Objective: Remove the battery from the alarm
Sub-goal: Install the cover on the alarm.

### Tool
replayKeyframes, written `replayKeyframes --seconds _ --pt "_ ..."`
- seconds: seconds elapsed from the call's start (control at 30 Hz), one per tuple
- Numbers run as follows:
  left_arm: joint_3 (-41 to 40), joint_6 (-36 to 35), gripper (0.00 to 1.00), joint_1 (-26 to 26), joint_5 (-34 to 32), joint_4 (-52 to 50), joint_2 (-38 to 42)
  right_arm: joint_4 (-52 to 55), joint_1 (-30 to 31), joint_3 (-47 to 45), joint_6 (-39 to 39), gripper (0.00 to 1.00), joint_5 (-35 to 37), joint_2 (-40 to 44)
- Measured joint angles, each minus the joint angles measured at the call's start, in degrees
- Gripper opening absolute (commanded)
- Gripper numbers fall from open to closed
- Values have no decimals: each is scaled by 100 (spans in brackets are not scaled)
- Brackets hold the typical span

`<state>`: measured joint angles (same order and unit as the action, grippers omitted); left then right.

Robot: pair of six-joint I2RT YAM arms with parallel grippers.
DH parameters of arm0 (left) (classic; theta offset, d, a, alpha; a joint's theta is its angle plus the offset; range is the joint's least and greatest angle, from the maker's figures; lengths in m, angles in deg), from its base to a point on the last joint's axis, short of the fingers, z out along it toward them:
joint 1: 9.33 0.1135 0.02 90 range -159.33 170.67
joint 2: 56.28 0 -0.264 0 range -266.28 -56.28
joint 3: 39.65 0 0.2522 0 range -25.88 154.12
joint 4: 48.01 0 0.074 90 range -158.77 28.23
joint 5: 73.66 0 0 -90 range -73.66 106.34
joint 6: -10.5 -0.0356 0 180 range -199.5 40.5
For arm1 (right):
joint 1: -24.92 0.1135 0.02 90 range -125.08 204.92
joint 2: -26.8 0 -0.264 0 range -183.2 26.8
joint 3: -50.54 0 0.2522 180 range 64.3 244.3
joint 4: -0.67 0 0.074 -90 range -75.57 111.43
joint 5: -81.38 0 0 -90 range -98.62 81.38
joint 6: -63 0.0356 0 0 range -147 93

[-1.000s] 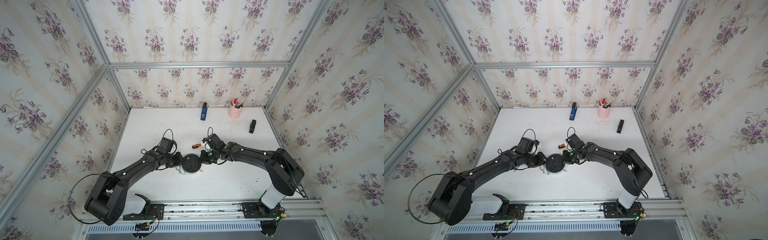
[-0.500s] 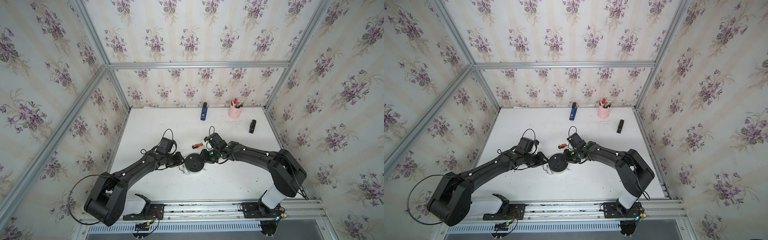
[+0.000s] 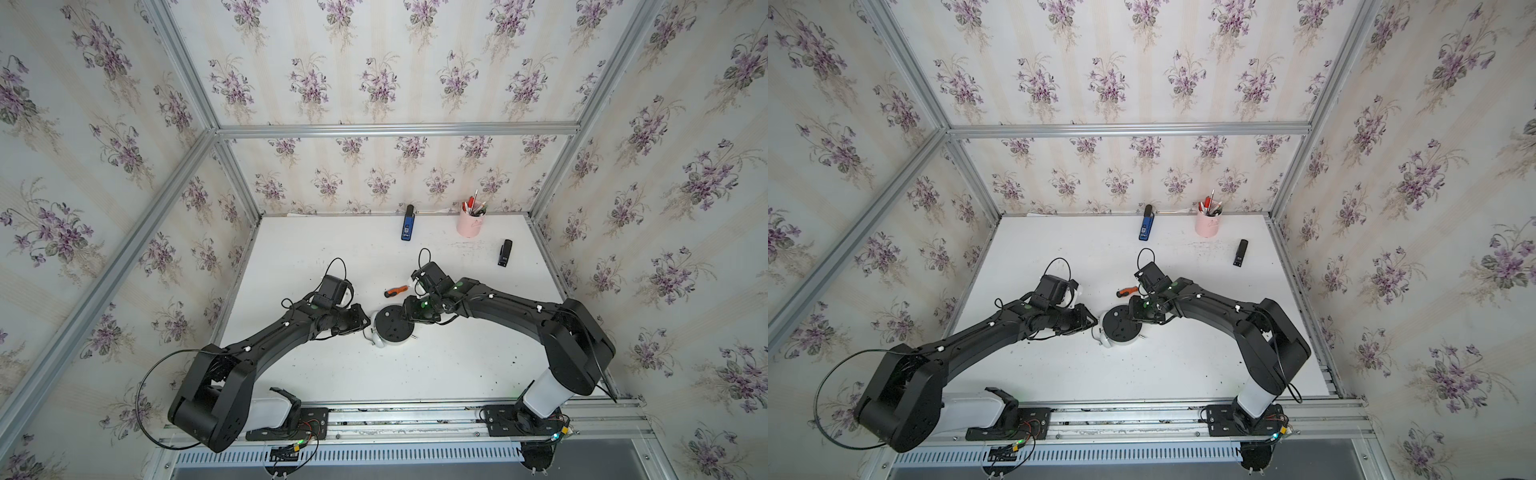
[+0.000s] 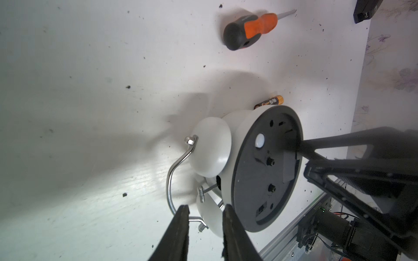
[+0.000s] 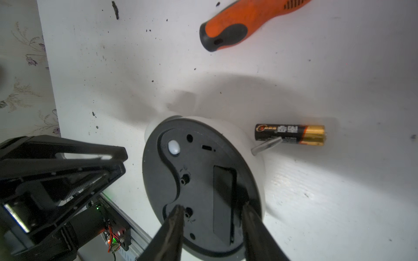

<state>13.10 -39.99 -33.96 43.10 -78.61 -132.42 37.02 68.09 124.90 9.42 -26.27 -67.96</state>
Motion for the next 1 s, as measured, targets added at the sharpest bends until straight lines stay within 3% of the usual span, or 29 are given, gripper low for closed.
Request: replayKeyframes --seconds 0.43,0.47,0.6,1.0 --pt "0 -55 31 0 -2 -17 -2 662 -83 321 -219 55 321 111" --pt "2 -55 30 0 -2 -20 -4 699 -87 350 -234 50 334 133" --pt "4 -57 31 0 -2 -17 -7 599 -87 308 -299 0 264 361" --pt "35 -57 30 0 -2 -35 -24 -15 -109 9 -190 0 -273 31"
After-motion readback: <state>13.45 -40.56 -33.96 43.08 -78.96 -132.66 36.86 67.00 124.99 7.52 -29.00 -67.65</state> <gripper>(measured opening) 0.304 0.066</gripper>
